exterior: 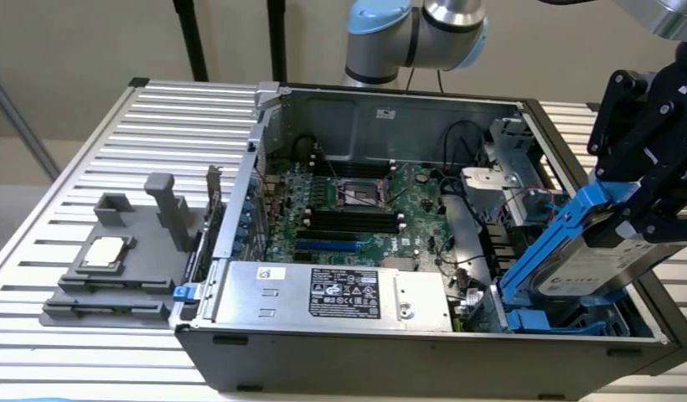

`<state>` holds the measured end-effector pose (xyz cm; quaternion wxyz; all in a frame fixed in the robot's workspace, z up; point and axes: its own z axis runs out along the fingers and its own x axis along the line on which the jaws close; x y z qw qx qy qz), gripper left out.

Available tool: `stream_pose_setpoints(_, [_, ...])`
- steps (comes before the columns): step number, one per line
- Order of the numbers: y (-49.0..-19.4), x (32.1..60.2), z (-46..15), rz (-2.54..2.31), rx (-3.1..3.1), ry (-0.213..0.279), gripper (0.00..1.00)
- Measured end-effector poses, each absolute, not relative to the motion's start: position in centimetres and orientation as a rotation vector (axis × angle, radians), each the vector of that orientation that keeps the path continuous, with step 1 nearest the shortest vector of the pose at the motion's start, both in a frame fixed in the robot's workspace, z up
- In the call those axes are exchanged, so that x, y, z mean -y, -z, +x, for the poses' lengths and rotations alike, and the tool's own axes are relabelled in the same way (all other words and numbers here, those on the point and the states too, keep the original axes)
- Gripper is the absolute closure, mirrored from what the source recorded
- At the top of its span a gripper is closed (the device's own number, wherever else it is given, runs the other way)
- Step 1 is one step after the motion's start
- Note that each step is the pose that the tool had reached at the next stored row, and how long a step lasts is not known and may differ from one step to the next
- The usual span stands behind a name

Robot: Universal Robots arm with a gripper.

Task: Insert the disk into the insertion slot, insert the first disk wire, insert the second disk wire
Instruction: 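Insert the disk into the insertion slot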

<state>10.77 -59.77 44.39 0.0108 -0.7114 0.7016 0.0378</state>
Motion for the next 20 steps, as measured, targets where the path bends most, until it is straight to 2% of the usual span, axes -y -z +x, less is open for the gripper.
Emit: stream_pose_setpoints(20, [-43.82, 59.82, 10.92, -2.222, -2.176, -0.129, 0.67])
